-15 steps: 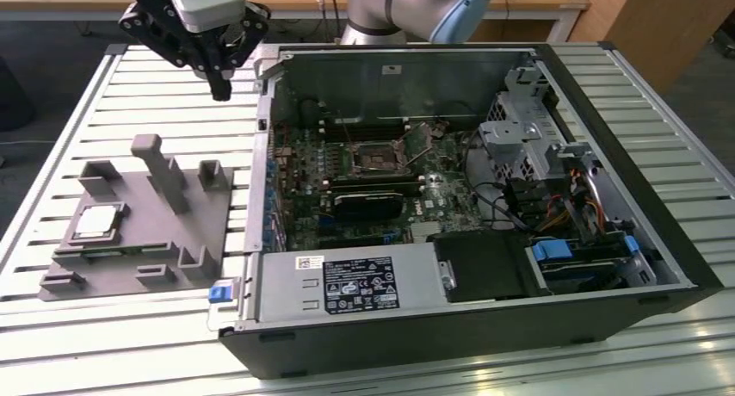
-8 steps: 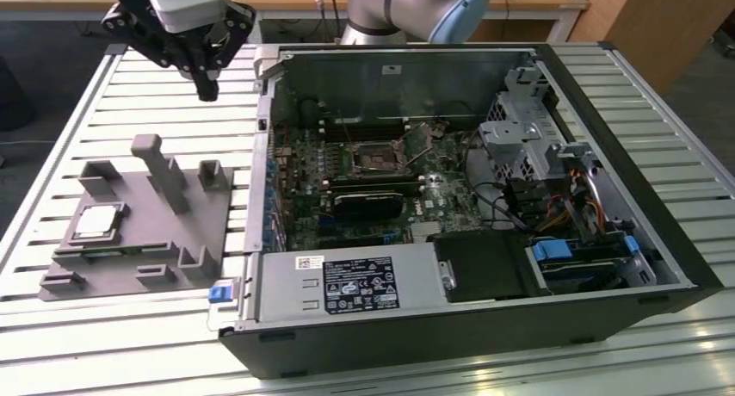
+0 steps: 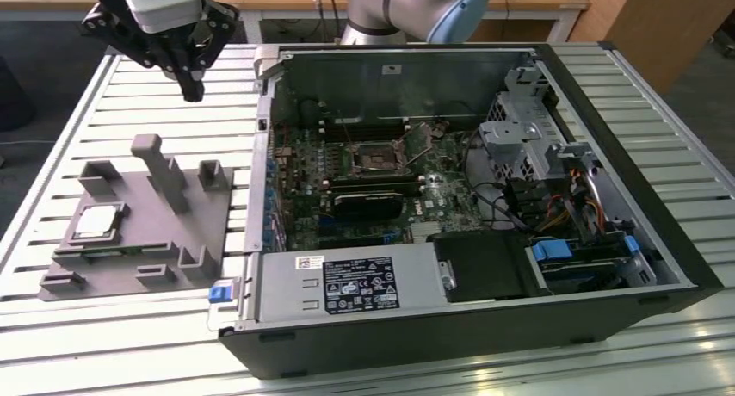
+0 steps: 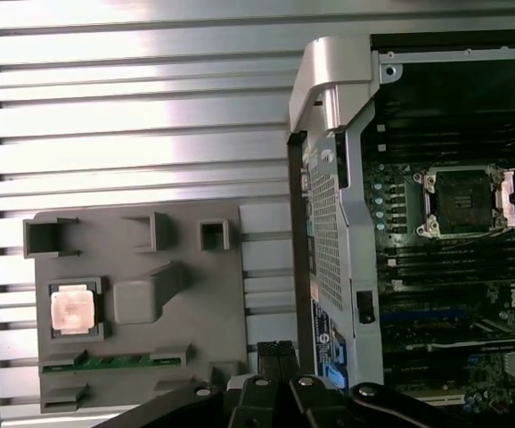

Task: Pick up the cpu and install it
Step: 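Reach for the cpu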

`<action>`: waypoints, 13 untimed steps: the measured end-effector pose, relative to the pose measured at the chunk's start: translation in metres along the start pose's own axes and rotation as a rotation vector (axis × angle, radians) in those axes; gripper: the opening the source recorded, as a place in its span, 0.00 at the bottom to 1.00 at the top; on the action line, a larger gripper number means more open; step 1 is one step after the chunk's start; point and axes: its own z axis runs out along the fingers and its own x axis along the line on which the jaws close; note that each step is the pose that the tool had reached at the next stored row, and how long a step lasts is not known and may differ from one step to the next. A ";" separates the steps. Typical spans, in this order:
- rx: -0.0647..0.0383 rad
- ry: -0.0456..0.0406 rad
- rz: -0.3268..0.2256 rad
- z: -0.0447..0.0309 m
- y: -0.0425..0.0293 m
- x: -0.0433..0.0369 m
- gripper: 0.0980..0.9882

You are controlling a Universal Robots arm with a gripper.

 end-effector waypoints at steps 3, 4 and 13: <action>0.000 0.0000 0.000 -0.0001 -0.0004 0.0046 0.01; 0.000 -0.0001 0.000 -0.0001 -0.0005 0.0060 0.01; 0.000 -0.0001 0.000 -0.0004 -0.0015 0.0200 0.01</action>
